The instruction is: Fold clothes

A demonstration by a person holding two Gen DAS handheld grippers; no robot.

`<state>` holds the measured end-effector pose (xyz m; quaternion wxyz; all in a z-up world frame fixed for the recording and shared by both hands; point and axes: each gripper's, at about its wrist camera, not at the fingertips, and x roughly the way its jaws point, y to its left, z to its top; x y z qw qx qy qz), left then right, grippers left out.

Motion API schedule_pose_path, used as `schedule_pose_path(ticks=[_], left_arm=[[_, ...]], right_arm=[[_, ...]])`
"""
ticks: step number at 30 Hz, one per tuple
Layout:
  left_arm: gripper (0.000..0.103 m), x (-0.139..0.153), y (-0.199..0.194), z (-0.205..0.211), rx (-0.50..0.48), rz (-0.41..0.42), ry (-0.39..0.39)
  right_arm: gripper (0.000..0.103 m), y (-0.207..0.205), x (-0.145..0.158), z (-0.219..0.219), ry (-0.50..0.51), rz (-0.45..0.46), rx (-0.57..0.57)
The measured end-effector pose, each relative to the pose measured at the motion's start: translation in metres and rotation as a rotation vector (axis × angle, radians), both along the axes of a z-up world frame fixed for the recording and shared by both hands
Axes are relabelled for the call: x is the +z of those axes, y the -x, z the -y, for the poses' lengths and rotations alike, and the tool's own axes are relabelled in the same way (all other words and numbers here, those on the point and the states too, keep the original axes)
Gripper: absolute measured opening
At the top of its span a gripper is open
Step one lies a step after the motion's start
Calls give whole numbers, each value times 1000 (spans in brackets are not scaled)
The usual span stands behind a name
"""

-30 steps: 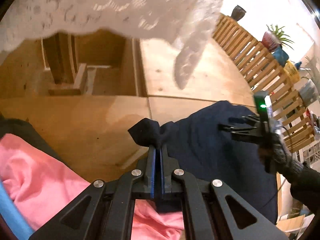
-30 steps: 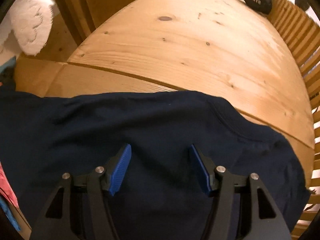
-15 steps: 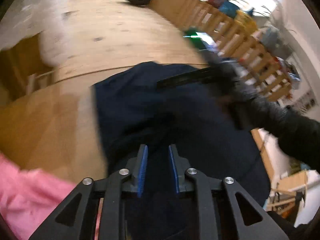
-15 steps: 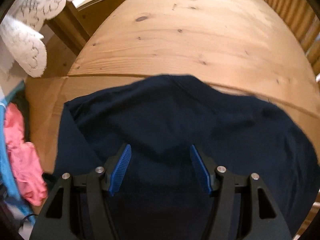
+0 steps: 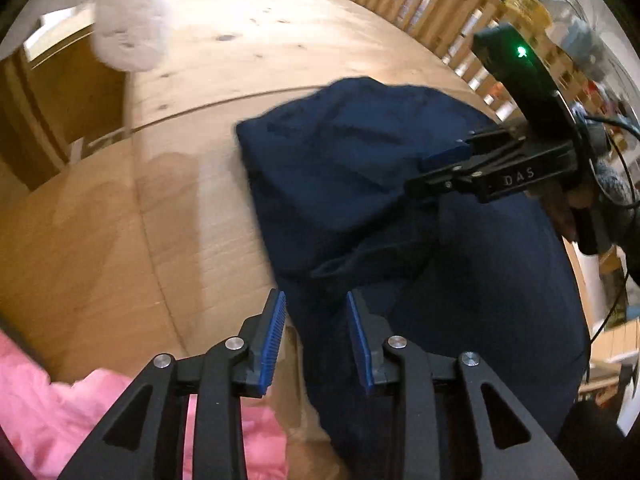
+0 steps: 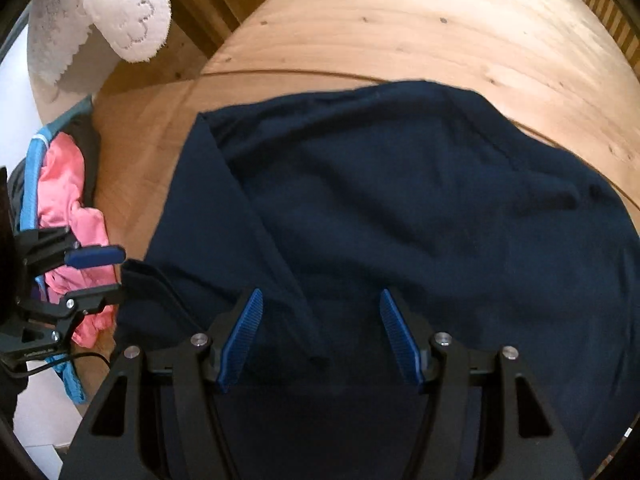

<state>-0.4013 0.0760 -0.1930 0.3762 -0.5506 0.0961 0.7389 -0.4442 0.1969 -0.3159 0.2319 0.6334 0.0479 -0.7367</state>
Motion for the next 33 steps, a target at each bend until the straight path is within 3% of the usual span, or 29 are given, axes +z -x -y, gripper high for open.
schedule_pose_path(ticks=[2,4,6,7,8,9,10,15,16,18,20,23,26,30,33], left_arm=[[29,-5,-1,-6,-25,6,8],[7,-8,1,-5,-16,15,5],[3,-4,0,4,3,31,-43],[3,-1,-2,8,8,31,-62],[3,4,-5,12,7,27,-75],[3,9,-9,15,3,28,-94],[3,14,-12,18,-2,28,-111],[3,32,-47,11,-130,14,-140],[4,28,-58,5,-179,30,-129],[18,12,-81,-9,-278,57,-42],[18,0,-95,-13,-322,71,26],[18,-3,-94,-3,-262,72,27],[18,0,-83,0,-198,38,2],[18,-4,-66,-8,-125,31,-52],[18,-11,-61,-13,-102,25,-65]], right_arm=[[61,-4,0,-1,-13,-1,12],[61,-7,0,1,-20,0,28],[56,-11,-1,5,-14,4,58],[43,-11,-1,8,-15,10,76],[20,-11,-1,12,-15,17,95],[10,-12,-1,15,-16,23,114],[5,-12,-1,17,-10,33,125],[5,-19,24,8,33,6,117],[5,-21,29,2,28,1,107],[7,-31,29,-8,-59,13,113],[32,-43,24,-14,-162,45,142],[36,-46,28,-23,-196,0,111],[36,-25,45,-29,-51,-51,16],[36,10,51,1,73,-85,13],[39,35,50,31,76,-96,40]])
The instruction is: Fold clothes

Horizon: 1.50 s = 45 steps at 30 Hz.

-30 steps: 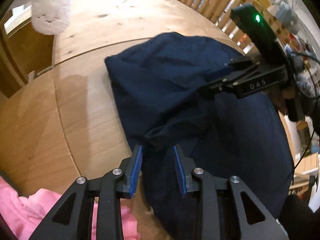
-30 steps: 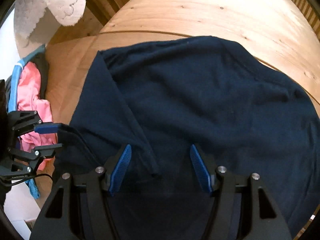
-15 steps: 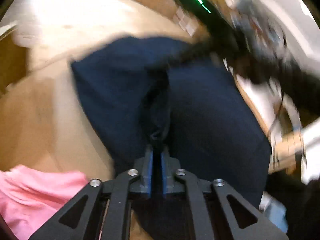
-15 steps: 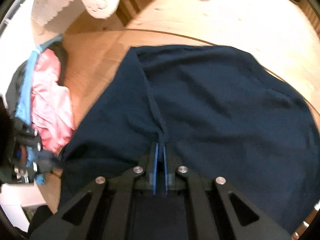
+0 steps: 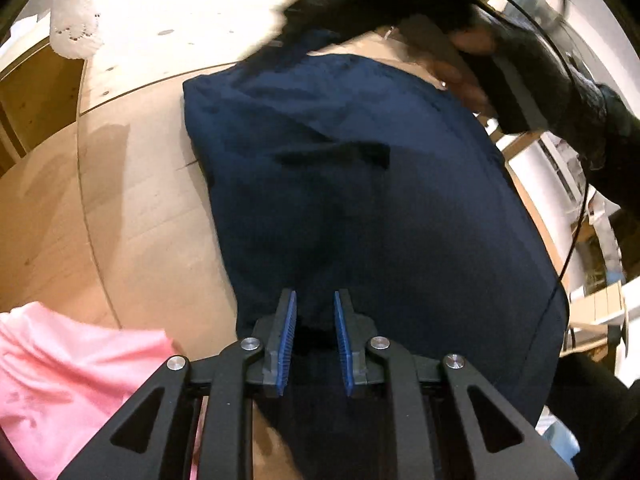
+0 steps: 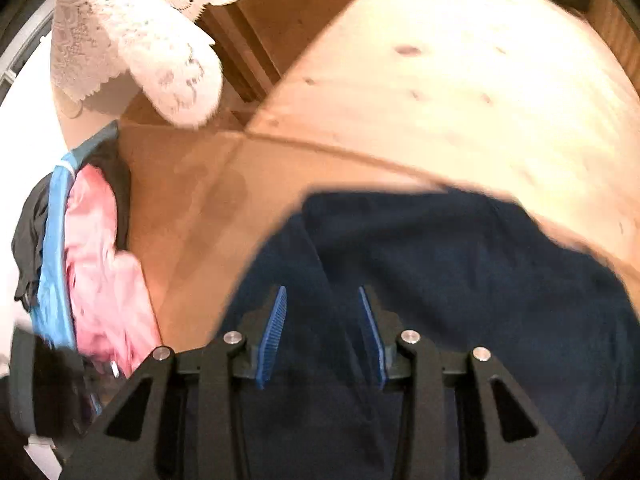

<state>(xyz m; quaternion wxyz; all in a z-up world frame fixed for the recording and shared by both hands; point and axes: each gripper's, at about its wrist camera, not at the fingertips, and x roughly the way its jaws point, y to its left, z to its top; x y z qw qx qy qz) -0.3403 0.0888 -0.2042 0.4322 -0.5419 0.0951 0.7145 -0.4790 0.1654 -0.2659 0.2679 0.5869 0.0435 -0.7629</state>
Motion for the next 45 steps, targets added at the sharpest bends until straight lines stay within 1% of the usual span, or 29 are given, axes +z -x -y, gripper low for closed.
schedule_pose_path(ticks=[2,4,7,9,10,11,12,14,17,18,19,21,22,23,24,26,27,28,29,30,31,32,34,36,38,39,41,44,45], left_arm=[[18,-5,3,1,7,0,19],[18,-8,3,7,13,8,30],[18,-12,1,12,7,-3,52],[18,-10,-2,12,-3,-25,62],[18,-9,-3,13,-8,-37,68],[18,-8,-4,13,-12,-49,74],[18,-7,-6,13,-17,-60,80],[18,-3,-5,15,-9,-76,81],[18,4,0,19,13,-93,75],[18,6,4,20,21,-95,69],[18,5,7,20,23,-91,70],[19,-5,10,15,7,-68,99],[19,-10,9,14,-9,-75,112],[19,-9,8,15,-19,-88,110],[19,-9,7,15,-23,-85,115],[19,-7,8,17,-28,-80,123],[19,-5,10,17,-25,-79,126],[19,-1,13,16,-21,-87,126],[19,4,20,15,-11,-107,118],[19,12,29,13,4,-134,103],[19,19,41,10,21,-158,89],[19,25,56,4,38,-181,78],[19,33,83,-9,67,-233,64],[19,36,113,-25,97,-262,44],[19,34,140,-40,111,-251,15],[19,28,150,-47,111,-240,16],[19,14,168,-60,109,-232,59],[14,-6,181,-71,112,-224,128],[15,-11,182,-73,105,-230,149]], right_arm=[[40,21,-7,22,-30,6,13],[40,34,-12,32,-41,33,19],[40,42,-26,45,-110,84,28],[40,43,-35,49,-117,119,33],[36,43,-38,50,-111,136,34],[15,43,-40,51,-92,145,35],[5,44,-39,52,-61,147,35],[6,45,-37,54,1,133,33],[6,50,-28,53,87,50,13],[6,53,-29,49,111,51,-11],[9,56,-32,44,132,72,-35],[20,62,-34,29,169,132,-90],[27,64,-30,18,202,151,-123],[27,65,-24,6,244,157,-147],[27,64,-15,-9,288,145,-168],[27,58,10,-44,353,70,-214],[27,56,20,-57,351,17,-236],[27,57,30,-67,325,-46,-255],[27,54,31,-75,280,-76,-261],[26,47,26,-81,221,-78,-255],[24,41,22,-88,161,-79,-249],[18,33,11,-91,114,-69,-245],[15,19,-15,-89,42,-52,-239],[15,5,-31,-93,-15,-58,-225],[14,-4,-37,-97,-48,-83,-199],[13,-6,-39,-98,-66,-95,-184],[12,-8,-40,-100,-108,-118,-148],[11,-4,-41,-97,-179,-151,-96],[11,-5,-41,-100,-187,-156,-92]])
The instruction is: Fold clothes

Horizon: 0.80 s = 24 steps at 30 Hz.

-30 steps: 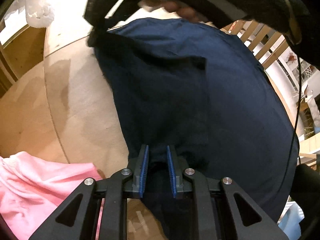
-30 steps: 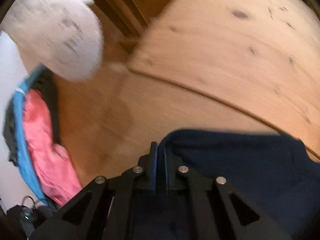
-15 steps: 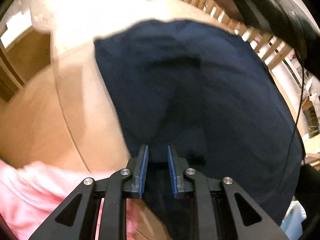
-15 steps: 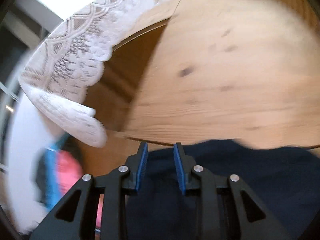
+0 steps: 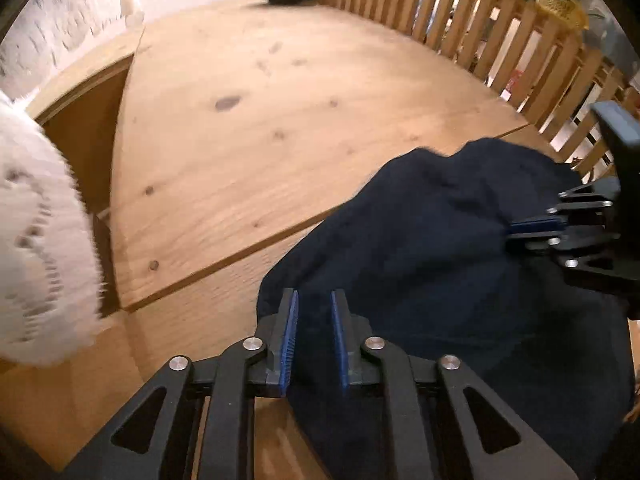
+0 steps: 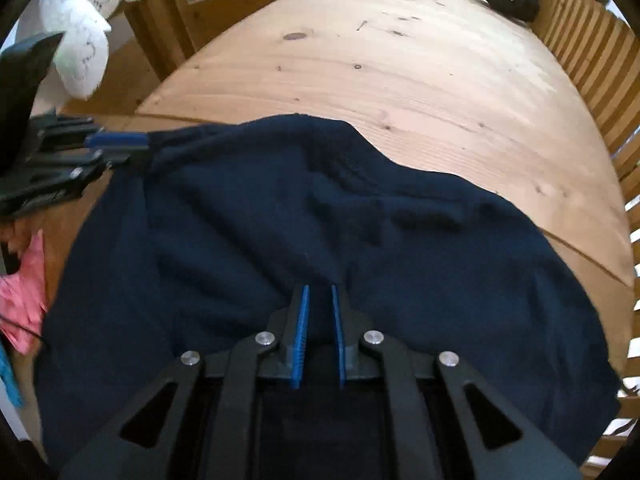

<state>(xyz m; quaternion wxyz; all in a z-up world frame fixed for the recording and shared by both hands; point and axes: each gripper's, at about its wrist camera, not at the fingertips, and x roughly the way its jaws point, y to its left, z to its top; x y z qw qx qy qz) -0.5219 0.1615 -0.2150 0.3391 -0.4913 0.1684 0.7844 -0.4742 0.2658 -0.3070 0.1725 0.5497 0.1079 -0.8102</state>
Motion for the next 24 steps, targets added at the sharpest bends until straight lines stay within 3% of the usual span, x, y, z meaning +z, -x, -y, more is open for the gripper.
schedule_pose_path(ticks=[1,5,7,11,15,17,20,22,24], left_arm=[[11,-3,0,-2,-9,-15,23],[12,-4,-2,-13,-25,-112,119],[5,-5,-1,-19,-2,-142,166],[9,2,0,-25,-6,-86,55],[12,-10,3,-34,-30,-129,139],[12,-7,1,-30,-17,-129,139],[12,24,-28,8,-12,-139,82],[12,44,-57,35,-19,-127,22],[17,62,-96,68,-21,-115,-13]], right_arm=[[8,-1,0,-3,-8,-4,4],[5,-4,7,-21,1,-33,-19],[5,-7,12,-31,18,-44,-38],[5,-31,12,-47,21,-26,-44],[5,-41,2,-63,-97,-33,-37],[14,-37,3,-76,-134,-46,-72],[32,-30,5,-84,-183,-44,-98],[32,-26,7,-86,-201,-37,-115],[32,-29,13,-80,-136,-32,-124]])
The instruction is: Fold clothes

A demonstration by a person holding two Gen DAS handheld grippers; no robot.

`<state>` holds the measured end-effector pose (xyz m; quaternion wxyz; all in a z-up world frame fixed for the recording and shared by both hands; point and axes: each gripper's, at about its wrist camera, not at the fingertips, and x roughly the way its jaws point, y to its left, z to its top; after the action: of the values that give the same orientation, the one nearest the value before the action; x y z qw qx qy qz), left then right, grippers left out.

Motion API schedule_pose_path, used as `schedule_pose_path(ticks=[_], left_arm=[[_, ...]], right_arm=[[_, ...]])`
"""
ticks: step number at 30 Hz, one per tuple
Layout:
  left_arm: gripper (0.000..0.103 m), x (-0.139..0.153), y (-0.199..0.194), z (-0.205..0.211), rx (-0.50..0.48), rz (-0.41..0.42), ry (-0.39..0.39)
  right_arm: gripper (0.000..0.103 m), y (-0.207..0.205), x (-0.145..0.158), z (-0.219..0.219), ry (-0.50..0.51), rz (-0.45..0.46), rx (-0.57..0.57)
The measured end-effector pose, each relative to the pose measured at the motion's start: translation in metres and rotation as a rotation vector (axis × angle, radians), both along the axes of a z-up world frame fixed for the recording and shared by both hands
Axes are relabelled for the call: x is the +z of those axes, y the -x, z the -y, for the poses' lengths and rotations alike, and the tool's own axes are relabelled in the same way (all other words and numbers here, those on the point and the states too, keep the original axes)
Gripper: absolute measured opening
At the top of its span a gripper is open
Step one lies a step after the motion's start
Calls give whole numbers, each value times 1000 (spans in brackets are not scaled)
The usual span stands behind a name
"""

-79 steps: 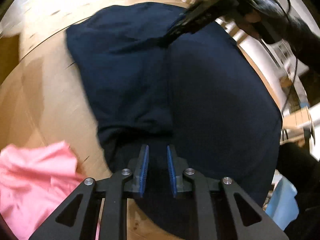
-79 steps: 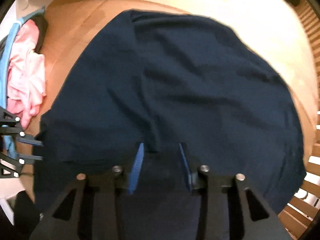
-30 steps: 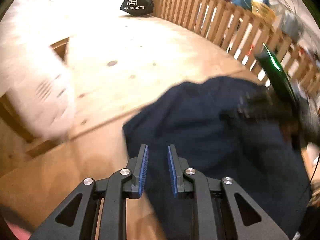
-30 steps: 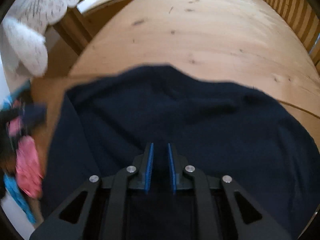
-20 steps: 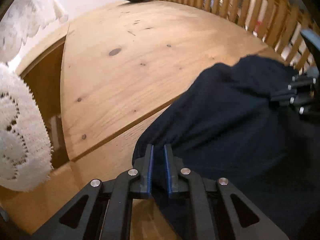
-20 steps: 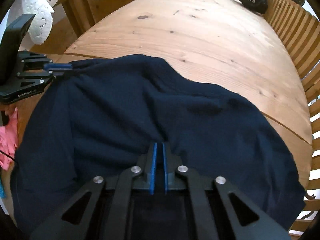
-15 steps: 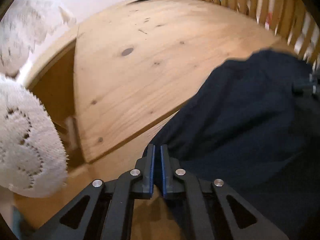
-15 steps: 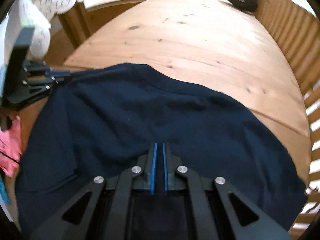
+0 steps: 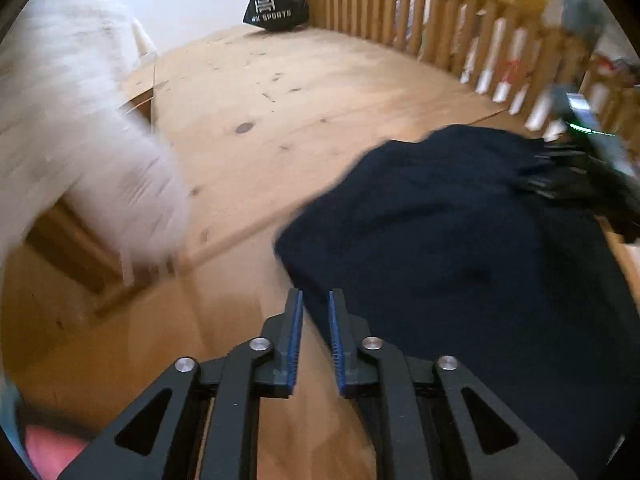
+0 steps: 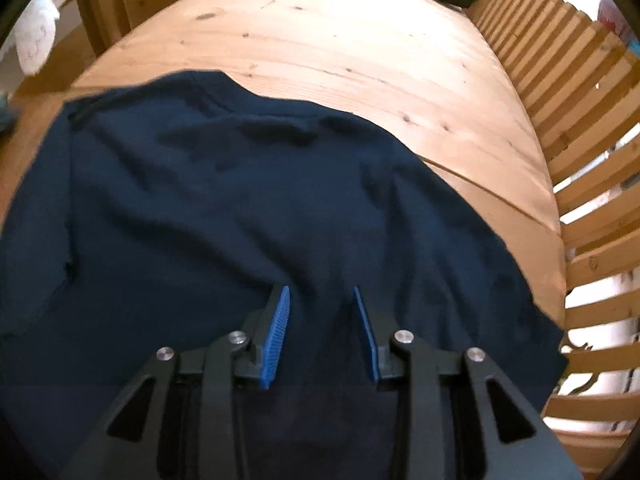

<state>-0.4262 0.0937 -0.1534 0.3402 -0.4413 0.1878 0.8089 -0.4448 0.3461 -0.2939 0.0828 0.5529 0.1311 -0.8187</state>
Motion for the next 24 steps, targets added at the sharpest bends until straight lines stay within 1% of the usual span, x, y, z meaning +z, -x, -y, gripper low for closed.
schedule_pose_path(ticks=[2,3,5,8,10,12,13,15,16,18,19,21,24], left_arm=[[16,10,-46,38,14,19,-8],[16,12,-63,51,29,37,-8],[16,11,-108,88,89,103,-19],[16,2,-187,144,207,225,-44],[16,-6,-238,170,251,273,-19],[17,-16,-295,192,284,325,1],[16,-22,-318,200,305,355,-11],[17,-37,-361,208,342,416,-63],[17,-45,-378,205,339,424,-61],[17,-60,-407,197,330,408,-44],[17,-64,-415,196,332,408,-55],[17,-75,-423,193,352,403,-64],[19,-82,-423,188,385,359,-51]], right_arm=[[32,-11,12,15,118,-4,26],[32,-16,17,24,164,0,47],[32,-27,23,53,222,13,109],[32,-53,27,111,202,-15,235],[32,-67,38,135,207,-36,286],[32,-76,55,146,243,-57,296],[33,-81,66,148,263,-74,297],[34,-88,80,150,295,-84,284],[35,-91,82,154,312,-71,269],[36,-98,83,158,342,-38,234],[36,-105,85,159,348,-27,217],[36,-120,85,165,331,-18,208],[36,-136,86,183,276,-11,225]])
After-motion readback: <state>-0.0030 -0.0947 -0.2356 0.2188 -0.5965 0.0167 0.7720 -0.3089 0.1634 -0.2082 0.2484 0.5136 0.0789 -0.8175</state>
